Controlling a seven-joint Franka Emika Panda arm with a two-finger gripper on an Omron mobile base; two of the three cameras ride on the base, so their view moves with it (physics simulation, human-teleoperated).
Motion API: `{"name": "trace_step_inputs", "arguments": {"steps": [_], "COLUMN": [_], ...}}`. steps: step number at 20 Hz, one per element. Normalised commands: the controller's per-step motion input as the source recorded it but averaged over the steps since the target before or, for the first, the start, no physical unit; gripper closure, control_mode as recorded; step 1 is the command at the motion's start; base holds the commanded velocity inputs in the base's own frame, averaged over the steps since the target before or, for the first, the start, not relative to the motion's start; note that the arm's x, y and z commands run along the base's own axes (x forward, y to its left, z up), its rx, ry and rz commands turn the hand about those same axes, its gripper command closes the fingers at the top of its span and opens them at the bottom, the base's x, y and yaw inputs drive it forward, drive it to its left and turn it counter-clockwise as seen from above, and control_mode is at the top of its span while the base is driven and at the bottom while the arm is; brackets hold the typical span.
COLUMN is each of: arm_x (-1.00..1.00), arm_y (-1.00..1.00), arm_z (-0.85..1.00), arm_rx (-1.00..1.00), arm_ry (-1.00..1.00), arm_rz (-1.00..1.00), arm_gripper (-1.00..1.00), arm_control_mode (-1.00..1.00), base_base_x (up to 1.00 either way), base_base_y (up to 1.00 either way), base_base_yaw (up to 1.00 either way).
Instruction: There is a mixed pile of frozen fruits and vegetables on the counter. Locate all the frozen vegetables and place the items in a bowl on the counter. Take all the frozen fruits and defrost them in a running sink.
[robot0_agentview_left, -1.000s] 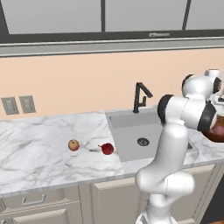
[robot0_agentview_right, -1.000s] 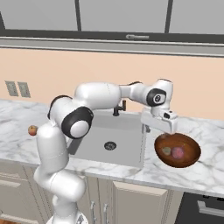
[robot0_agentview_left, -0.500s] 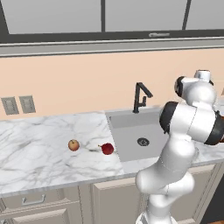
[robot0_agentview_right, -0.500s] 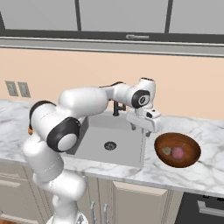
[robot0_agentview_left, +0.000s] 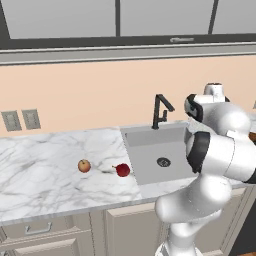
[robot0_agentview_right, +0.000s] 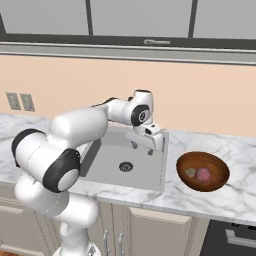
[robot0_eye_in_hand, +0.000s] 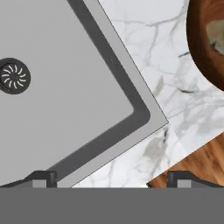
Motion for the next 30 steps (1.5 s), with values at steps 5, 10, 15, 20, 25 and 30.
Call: {"name": "trace_step_inputs", "arguments": {"steps": [5,10,15,20,25,30], "arm_x": [0.16,0.21,0.04,-0.03,0.01,0.0], "arm_y": [0.62,0.52,0.34,0.27,0.5,0.62], "arm_z": [-0.03,-0.1,-0.08,-0.11,-0.1,-0.05], "arm_rx": [-0.05,0.0,0.0,0.0,-0.01,-0.06], "arm_ry": [0.01,0.03,0.06,0.03,0.01,0.01], "arm_rz": [0.0,0.05,0.17,0.2,0.09,0.01], "arm_gripper": [-1.0,-1.0,-1.0,-1.0,-1.0,-1.0], "arm_control_mode": [-1.0,-1.0,-1.0,-1.0,-1.0,-1.0], "base_base_x": [0.0,0.0,0.0,0.0,0.0,0.0], "base_base_y": [0.0,0.0,0.0,0.0,0.0,0.0], "base_base_yaw": [0.0,0.0,0.0,0.0,0.0,0.0]}}
